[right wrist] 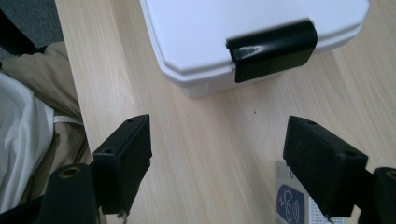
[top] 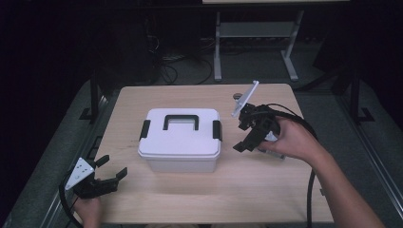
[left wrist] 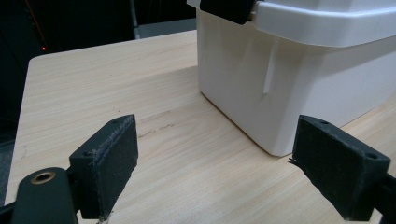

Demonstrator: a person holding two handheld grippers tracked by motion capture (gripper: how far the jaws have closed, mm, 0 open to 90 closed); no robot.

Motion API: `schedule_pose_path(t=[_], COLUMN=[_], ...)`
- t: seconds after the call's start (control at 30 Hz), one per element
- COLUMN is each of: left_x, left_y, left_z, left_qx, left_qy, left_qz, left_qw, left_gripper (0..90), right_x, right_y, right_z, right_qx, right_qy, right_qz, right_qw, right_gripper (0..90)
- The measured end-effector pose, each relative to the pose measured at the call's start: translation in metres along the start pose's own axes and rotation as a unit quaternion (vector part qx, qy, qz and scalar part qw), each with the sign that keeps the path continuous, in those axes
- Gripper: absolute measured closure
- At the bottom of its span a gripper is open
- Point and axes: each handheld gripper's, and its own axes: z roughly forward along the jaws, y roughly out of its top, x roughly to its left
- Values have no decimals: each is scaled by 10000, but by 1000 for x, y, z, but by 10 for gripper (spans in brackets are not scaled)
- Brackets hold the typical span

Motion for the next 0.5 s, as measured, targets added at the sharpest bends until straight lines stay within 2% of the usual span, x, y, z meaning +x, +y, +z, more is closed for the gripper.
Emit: schedule_pose_path(t=[0.23, 0.5], left_x=[-1, 0], left_y=[0, 0], left_z=[0, 0], left_qx=[-9, -20], left_qy=[-27, -26], left_qz=[1, -11], left_qw=[10000, 10000], left_gripper=[134, 134], right_x=[-5, -6], right_y=[17, 33], right_z=[7, 11], right_qx=[18, 91], right_qy=[76, 134], right_qz=[-137, -184], right_qw=[9999, 9997], right_gripper=[230, 230])
